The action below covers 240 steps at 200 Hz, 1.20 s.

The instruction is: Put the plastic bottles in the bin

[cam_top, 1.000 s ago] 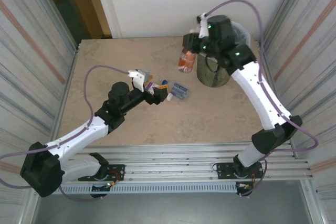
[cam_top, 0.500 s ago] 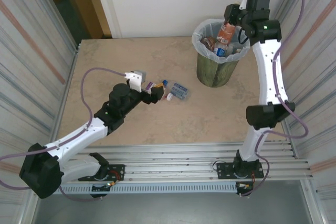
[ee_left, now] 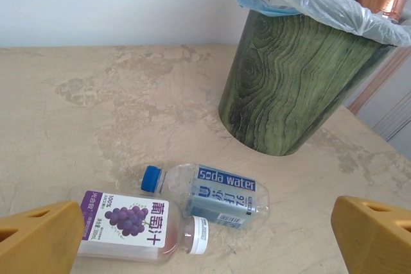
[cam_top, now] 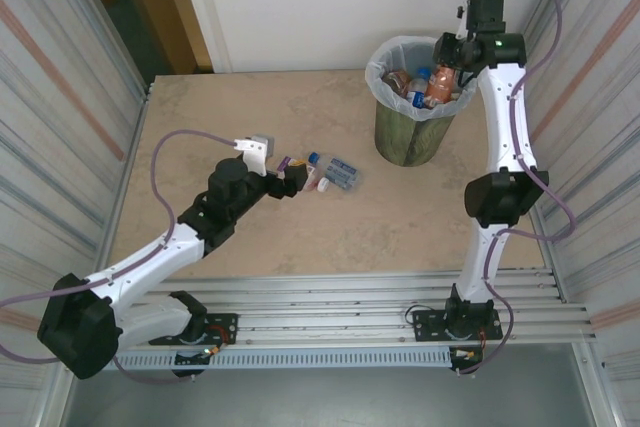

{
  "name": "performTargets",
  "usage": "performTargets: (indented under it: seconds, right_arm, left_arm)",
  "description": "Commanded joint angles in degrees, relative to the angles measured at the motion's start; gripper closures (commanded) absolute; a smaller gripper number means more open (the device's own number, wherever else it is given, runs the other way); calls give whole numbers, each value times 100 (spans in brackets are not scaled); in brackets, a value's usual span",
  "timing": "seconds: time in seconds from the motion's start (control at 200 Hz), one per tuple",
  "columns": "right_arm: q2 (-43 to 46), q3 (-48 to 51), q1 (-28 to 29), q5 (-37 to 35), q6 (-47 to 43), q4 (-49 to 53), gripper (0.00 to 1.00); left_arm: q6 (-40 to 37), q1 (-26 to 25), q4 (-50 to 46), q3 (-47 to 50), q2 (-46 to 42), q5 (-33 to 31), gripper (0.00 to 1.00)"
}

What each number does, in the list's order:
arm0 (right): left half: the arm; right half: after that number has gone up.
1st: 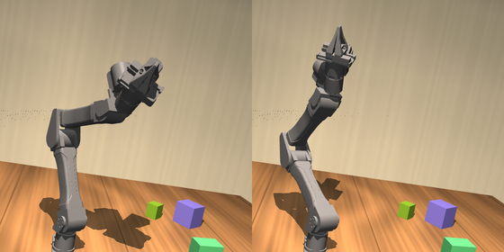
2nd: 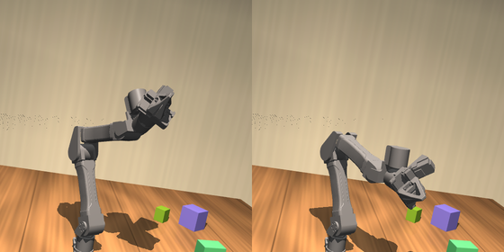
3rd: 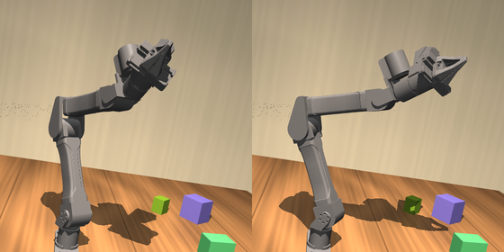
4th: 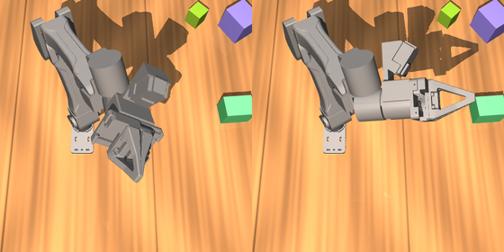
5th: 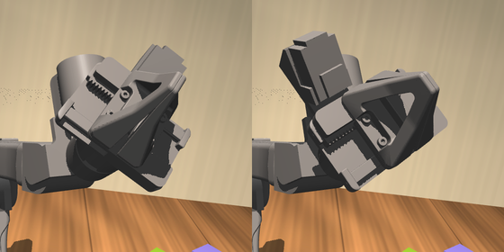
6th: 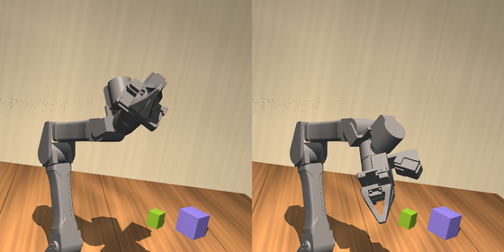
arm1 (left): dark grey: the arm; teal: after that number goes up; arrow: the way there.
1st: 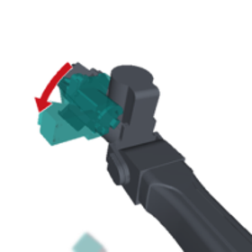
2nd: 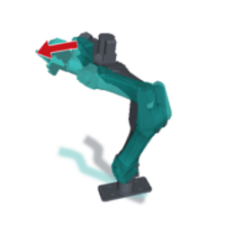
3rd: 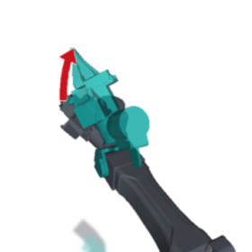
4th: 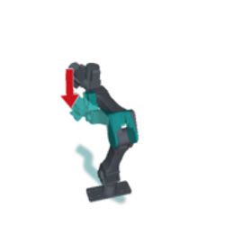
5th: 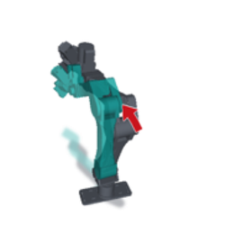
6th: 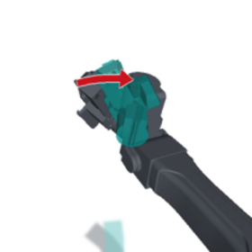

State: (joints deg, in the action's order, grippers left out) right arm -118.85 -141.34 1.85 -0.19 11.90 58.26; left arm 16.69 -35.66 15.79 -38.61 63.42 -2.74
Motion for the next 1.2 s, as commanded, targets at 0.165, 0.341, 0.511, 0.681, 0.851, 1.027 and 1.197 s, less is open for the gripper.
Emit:
performTargets:
  seconds: [0.165, 0.341, 0.511, 0.681, 0.851, 1.027, 1.197]
  right_arm:
    - [-427, -184, 5, -268, -344, 314, 70]
    - [-547, -218, 19, -394, -375, 260, 42]
    - [-491, -281, 68, -492, -451, 249, 33]
    - [-287, -351, 93, -524, -458, 266, 30]
    - [-34, -290, 187, -682, -473, 363, 30]
    - [353, 45, 367, -1262, -471, 274, 30]
    - [785, 760, 464, -1573, -264, -7, 34]
  left_arm:
    - [115, 55, -205, -102, -1, -75, 1]
    - [157, 72, -300, -172, 59, -50, 1]
    - [207, 72, -291, -209, 126, 8, 1]
    - [259, 70, -283, -202, 167, 33, 1]
    - [301, 75, -261, -226, 215, 72, 1]
    - [317, 75, -252, -226, 240, 49, 1]
    - [370, 86, -232, -180, 262, 52, 1]
